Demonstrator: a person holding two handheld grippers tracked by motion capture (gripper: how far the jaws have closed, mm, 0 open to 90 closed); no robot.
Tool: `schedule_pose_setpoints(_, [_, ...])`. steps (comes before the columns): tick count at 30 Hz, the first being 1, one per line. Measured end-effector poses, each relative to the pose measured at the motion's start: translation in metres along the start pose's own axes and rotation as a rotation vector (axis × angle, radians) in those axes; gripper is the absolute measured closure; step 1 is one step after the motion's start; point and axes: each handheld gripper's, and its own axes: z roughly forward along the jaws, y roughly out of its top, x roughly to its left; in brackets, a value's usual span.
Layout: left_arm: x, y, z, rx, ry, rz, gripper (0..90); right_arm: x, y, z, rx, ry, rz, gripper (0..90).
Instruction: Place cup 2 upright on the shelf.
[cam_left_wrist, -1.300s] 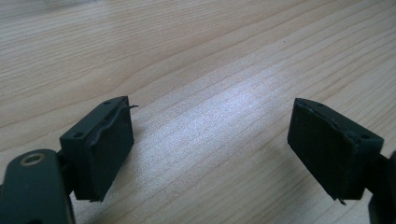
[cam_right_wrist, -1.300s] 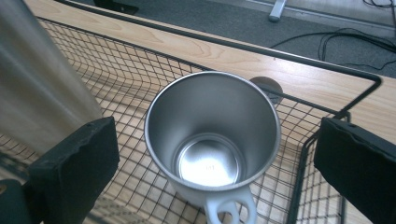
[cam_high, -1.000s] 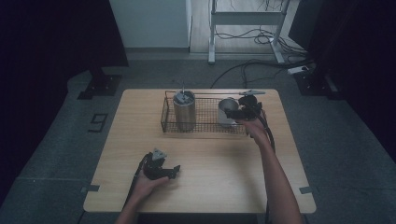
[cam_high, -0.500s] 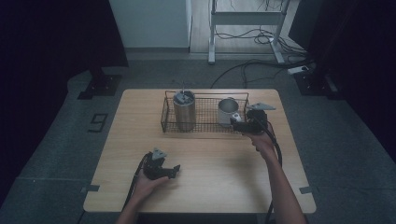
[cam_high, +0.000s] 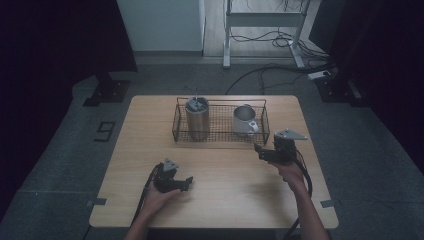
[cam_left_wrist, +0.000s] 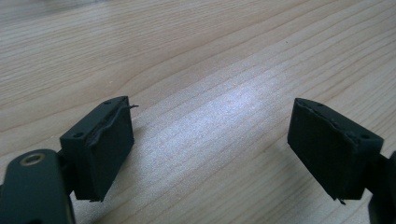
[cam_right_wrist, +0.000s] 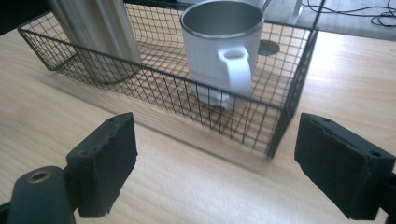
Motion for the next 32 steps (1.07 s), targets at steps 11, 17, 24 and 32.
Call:
schedule_pose_setpoints(11, [-0.001,0.0,0.0,0.001,0.004,0.005,14.5,0.002,-0.04,-0.018,0.015,-0.013,0.026,13.1])
schedule_pose_setpoints(17, [-0.001,0.0,0.0,0.004,0.007,0.011,14.5,0.0,-0.051,-0.022,0.024,-0.023,0.027,13.5])
schedule_pose_setpoints(24, [-0.003,0.0,0.001,0.009,0.02,0.023,14.7,-0.005,-0.064,-0.023,0.038,-0.043,0.041,13.9])
schedule_pose_setpoints(32, [-0.007,0.001,0.003,0.024,0.051,0.056,14.7,-0.013,-0.063,-0.031,-0.002,-0.049,0.079,14.8])
